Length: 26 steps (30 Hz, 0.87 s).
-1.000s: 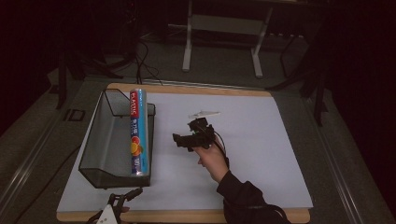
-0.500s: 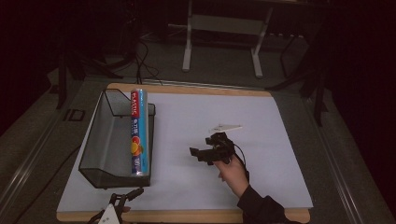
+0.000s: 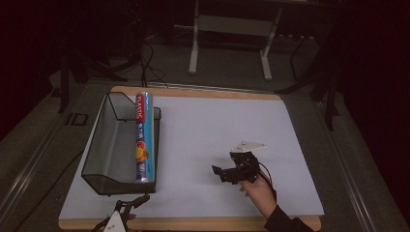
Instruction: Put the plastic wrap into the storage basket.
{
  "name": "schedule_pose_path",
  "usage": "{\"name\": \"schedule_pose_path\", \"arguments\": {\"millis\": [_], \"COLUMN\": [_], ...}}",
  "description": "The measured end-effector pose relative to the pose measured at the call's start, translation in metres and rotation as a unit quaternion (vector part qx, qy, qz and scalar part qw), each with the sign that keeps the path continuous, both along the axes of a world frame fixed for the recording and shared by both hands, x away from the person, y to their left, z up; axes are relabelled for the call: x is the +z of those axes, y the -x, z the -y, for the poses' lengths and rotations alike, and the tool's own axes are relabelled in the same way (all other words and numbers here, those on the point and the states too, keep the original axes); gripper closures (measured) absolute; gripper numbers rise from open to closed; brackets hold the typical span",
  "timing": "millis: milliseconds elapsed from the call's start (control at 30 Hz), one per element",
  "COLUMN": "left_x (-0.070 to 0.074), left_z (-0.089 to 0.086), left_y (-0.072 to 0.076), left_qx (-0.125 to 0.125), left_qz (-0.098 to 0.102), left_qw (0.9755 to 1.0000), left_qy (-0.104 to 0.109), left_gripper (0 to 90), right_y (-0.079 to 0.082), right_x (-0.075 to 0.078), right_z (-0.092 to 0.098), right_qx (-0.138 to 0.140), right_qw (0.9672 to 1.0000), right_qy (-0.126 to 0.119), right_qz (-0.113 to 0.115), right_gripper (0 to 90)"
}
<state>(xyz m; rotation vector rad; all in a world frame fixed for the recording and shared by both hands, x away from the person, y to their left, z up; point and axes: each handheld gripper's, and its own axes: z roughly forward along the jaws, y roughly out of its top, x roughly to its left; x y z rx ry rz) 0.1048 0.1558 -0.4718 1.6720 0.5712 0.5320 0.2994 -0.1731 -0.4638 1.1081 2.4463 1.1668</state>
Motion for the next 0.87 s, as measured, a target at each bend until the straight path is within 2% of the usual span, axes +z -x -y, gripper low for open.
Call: {"name": "schedule_pose_path", "arguments": {"millis": [200, 300, 400, 467, 667, 867], "left_x": [0.000, 0.000, 0.000, 0.000, 0.001, 0.001], "left_z": [0.001, 0.001, 0.001, 0.001, 0.001, 0.001], "left_y": [0.000, 0.001, 0.000, 0.000, 0.001, 0.001], "left_qx": [0.000, 0.000, 0.000, -0.001, -0.003, -0.002], "left_qz": [0.001, 0.001, 0.001, 0.001, 0.008, 0.008], "left_qw": [1.0000, 1.0000, 1.0000, 1.0000, 1.0000, 1.0000], "left_qy": [-0.003, -0.003, -0.003, -0.004, -0.004, -0.003], "left_gripper": [2.6, 2.6, 2.6, 2.6, 2.6, 2.6], "right_y": [0.014, 0.021, 0.025, 0.027, 0.031, 0.030], "right_x": [0.002, 0.001, -0.002, -0.005, -0.008, -0.011], "right_z": [0.015, 0.019, 0.024, 0.027, 0.032, 0.030], "right_qx": [-0.003, -0.001, 0.000, 0.000, 0.003, 0.004], "right_qw": [1.0000, 1.0000, 1.0000, 1.0000, 0.9997, 0.9997], "right_qy": [-0.006, 0.004, 0.003, 0.004, -0.011, -0.007], "right_qz": [0.007, 0.009, 0.004, 0.003, 0.021, 0.025], "right_gripper": [13.4, 13.2, 13.2, 13.2, 13.3, 13.2]}}
